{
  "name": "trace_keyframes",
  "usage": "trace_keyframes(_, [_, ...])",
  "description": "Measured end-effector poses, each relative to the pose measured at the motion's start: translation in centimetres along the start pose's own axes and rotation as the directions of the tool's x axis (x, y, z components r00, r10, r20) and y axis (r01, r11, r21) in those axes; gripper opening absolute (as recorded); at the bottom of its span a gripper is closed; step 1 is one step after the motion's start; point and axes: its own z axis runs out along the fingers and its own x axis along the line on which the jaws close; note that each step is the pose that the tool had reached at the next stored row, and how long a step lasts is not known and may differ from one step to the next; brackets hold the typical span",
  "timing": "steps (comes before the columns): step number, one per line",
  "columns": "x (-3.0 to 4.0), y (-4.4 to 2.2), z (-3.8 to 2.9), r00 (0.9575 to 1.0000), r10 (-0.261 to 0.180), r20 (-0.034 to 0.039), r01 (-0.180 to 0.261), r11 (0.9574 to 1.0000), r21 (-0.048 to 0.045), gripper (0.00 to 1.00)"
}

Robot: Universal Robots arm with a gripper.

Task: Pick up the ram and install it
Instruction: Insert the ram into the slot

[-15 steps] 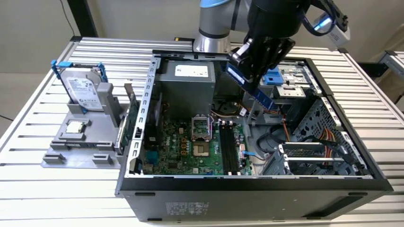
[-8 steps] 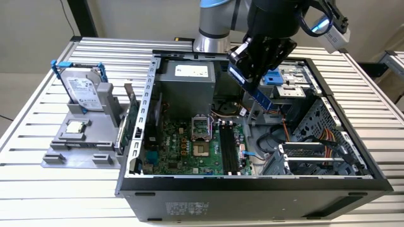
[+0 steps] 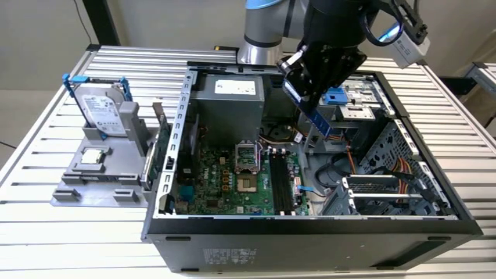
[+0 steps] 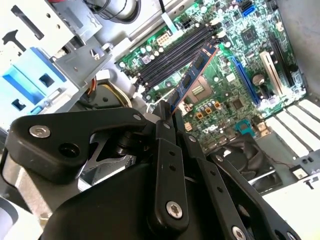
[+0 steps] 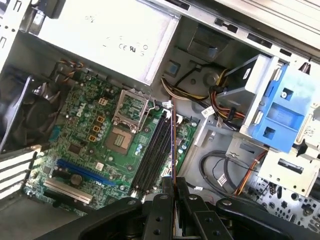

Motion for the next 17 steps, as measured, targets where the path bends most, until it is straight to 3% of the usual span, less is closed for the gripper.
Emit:
trace_keyframes(9, [0.0,0.0,0.03,0.9962,0.087,0.0015,-0.087,0.9962,0.0011,0.0])
trace_keyframes(17, [0.0,0.0,0.05,0.987,0.161,0.0029,-0.161,0.987,0.0019,0.0])
